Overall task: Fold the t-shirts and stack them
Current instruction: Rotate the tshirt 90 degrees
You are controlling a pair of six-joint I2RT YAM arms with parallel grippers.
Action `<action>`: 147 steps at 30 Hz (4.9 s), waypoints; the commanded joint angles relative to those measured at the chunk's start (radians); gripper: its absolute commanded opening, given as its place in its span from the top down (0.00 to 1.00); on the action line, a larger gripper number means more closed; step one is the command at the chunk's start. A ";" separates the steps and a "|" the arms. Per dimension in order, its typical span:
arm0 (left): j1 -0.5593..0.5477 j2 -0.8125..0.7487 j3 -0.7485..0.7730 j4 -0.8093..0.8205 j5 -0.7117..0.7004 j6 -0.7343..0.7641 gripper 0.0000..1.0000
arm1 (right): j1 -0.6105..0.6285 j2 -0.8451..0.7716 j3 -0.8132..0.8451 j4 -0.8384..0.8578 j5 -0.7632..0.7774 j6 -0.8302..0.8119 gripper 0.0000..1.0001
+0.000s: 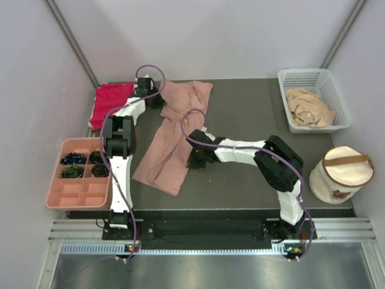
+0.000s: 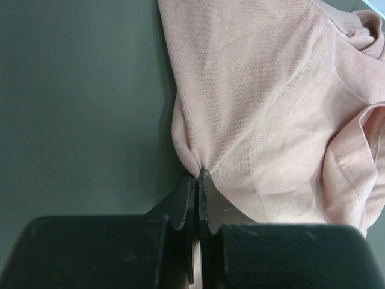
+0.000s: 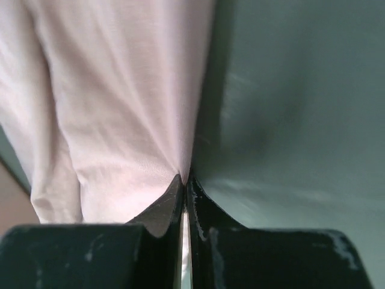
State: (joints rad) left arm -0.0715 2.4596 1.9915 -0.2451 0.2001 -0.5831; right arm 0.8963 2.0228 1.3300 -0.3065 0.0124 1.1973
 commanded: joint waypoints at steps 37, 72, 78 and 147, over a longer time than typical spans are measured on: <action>-0.191 -0.159 -0.292 -0.016 0.031 0.046 0.79 | -0.042 -0.593 -0.451 -0.482 0.202 -0.232 1.00; -0.191 -0.086 -0.243 -0.025 0.053 0.039 0.86 | -0.534 -0.213 -0.080 -0.002 -0.141 -0.393 0.23; -0.191 -0.091 -0.257 -0.020 0.061 0.029 0.87 | -0.580 -0.099 0.015 -0.009 -0.163 -0.407 0.23; -0.154 -0.481 -0.567 0.087 0.091 0.014 0.01 | -0.617 0.289 0.876 -0.341 -0.084 -0.984 0.43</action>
State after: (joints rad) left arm -0.2234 2.1216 1.5497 -0.1902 0.2966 -0.5907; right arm 0.2443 2.2547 2.0899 -0.5926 -0.1040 0.3382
